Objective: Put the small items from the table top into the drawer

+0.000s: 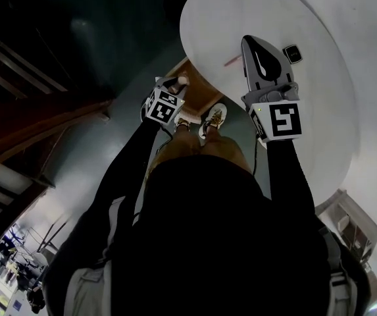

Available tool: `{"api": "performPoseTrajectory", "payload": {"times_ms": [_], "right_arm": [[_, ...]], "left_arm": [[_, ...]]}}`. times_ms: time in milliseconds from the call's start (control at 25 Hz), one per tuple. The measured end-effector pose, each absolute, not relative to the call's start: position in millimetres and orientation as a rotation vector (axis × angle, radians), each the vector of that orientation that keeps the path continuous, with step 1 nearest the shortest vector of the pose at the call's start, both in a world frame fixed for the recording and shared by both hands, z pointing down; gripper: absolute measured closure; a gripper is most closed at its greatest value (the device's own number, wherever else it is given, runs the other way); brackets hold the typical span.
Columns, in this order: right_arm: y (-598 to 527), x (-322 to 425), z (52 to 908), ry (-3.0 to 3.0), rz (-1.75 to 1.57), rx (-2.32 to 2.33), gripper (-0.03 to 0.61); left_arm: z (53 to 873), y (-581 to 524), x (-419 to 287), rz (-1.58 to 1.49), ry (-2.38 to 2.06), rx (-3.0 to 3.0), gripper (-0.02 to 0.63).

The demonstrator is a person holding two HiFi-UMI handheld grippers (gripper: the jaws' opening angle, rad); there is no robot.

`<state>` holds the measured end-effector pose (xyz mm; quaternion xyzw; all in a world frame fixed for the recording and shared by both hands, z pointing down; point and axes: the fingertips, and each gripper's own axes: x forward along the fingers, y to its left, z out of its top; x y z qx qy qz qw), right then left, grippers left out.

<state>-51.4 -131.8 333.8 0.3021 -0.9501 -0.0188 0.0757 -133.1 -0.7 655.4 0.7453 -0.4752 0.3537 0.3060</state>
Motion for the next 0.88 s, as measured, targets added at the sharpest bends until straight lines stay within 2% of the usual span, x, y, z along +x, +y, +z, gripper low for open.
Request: {"api": "performPoseTrajectory", "payload": {"times_ms": [200, 360, 880], "right_arm": [[-128.7, -48.4, 337.1, -2.783, -0.067, 0.927, 0.552], [-130.4, -46.3, 339.7, -2.782, -0.060, 0.946, 0.552], [-131.2, -51.2, 339.8, -2.792, -0.085, 0.948, 0.552]], "left_arm": [[668.2, 4.1, -132.4, 1.023, -1.222, 1.947, 0.448], [675.0, 3.2, -135.5, 1.057, -1.203, 1.938, 0.402], [670.1, -2.2, -138.3, 1.061, -1.196, 1.972, 0.402]]}}
